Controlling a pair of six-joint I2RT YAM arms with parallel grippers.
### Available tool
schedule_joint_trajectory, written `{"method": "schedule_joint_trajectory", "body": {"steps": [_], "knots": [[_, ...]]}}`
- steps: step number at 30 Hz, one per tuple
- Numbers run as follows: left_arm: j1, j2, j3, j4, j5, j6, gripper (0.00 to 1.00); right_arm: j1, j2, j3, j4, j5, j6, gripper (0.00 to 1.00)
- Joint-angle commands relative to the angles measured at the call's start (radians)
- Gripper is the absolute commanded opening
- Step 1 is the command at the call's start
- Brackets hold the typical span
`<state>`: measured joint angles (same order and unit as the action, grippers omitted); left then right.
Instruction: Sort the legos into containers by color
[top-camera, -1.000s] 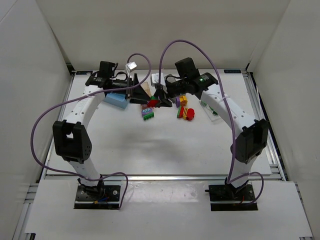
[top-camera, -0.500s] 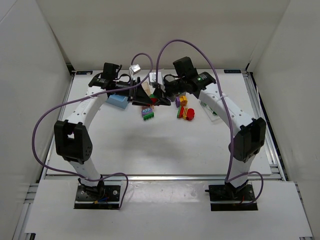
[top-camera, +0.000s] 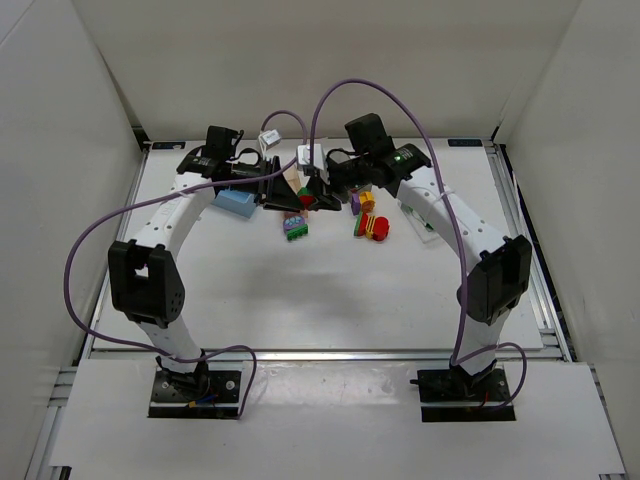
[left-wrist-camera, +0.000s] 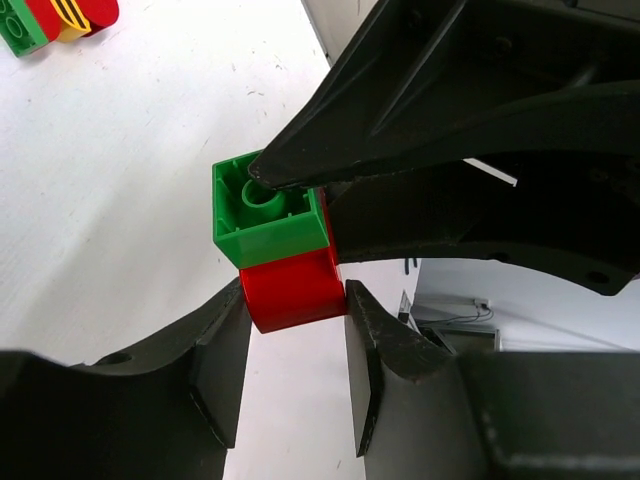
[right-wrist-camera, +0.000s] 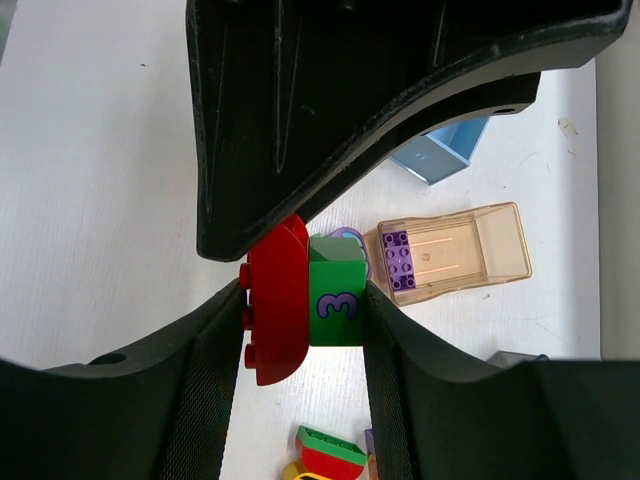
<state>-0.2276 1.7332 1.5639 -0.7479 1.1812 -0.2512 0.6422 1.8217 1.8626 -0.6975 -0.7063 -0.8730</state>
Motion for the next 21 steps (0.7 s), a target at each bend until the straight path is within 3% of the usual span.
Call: {"method": "schedule_joint_trajectory", "body": {"steps": [1,2,4,5,8,9,16,20,21], "knots": [[-0.012,-0.069,0.005,0.012,0.035,0.043,0.16,0.013,-0.016,0.003,0.043,0.005,0.018,0.21],[-0.01,-0.072,0.001,0.013,0.04,0.047,0.14,0.016,-0.016,-0.002,0.055,0.022,0.05,0.36],[-0.01,-0.083,-0.01,0.013,0.04,0.073,0.1,0.016,-0.021,-0.003,0.055,0.059,0.081,0.55],[-0.01,-0.087,-0.018,0.013,0.041,0.084,0.1,0.016,-0.024,-0.014,0.055,0.068,0.091,0.73],[-0.01,-0.099,-0.028,0.013,0.07,0.115,0.1,0.007,-0.051,-0.042,0.058,0.082,0.124,0.81],[-0.01,-0.1,-0.034,0.013,0.093,0.136,0.1,-0.002,-0.065,-0.043,0.052,0.08,0.137,0.88],[0.002,-0.115,-0.076,0.004,0.193,0.246,0.1,-0.156,-0.088,0.042,-0.034,-0.045,0.426,0.93],[0.022,-0.115,-0.096,-0.018,0.247,0.393,0.1,-0.324,-0.03,0.188,-0.12,-0.24,0.652,0.93],[0.024,-0.118,-0.106,-0.021,0.254,0.415,0.1,-0.352,-0.013,0.211,-0.132,-0.346,0.749,0.93]]}}
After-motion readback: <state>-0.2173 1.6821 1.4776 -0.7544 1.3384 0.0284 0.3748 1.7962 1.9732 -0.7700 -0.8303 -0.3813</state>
